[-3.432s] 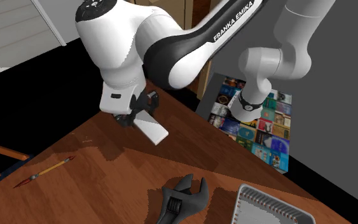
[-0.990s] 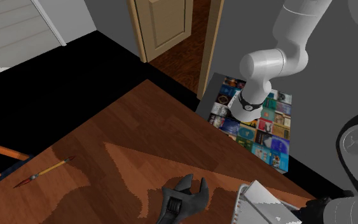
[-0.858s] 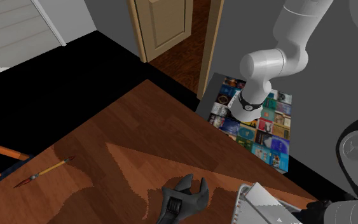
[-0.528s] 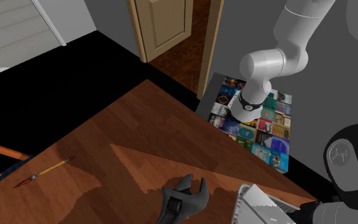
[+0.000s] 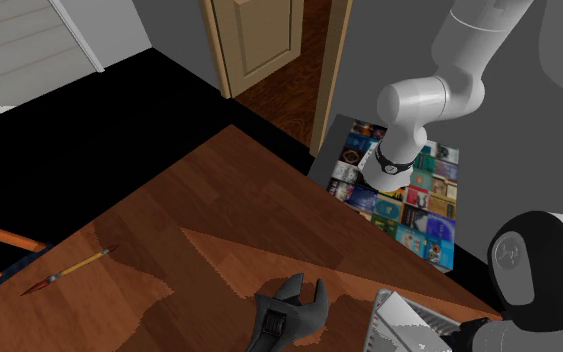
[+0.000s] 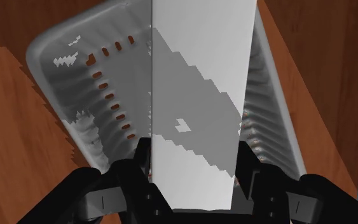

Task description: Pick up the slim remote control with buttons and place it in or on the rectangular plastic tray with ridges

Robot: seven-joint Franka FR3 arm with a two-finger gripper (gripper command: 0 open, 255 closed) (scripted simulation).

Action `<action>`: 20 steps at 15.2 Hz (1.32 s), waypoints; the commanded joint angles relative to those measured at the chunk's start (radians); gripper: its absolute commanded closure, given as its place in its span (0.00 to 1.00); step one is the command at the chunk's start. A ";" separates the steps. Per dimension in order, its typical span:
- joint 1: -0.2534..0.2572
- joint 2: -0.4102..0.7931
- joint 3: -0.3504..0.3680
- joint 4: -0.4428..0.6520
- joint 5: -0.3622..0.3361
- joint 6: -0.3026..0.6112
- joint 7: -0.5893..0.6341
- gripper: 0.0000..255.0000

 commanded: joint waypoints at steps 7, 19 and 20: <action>0.000 0.003 0.000 0.000 0.001 0.001 0.001 0.00; 0.002 -0.053 0.001 0.071 -0.025 -0.122 0.019 0.00; 0.002 -0.053 0.001 0.071 -0.025 -0.122 0.019 0.00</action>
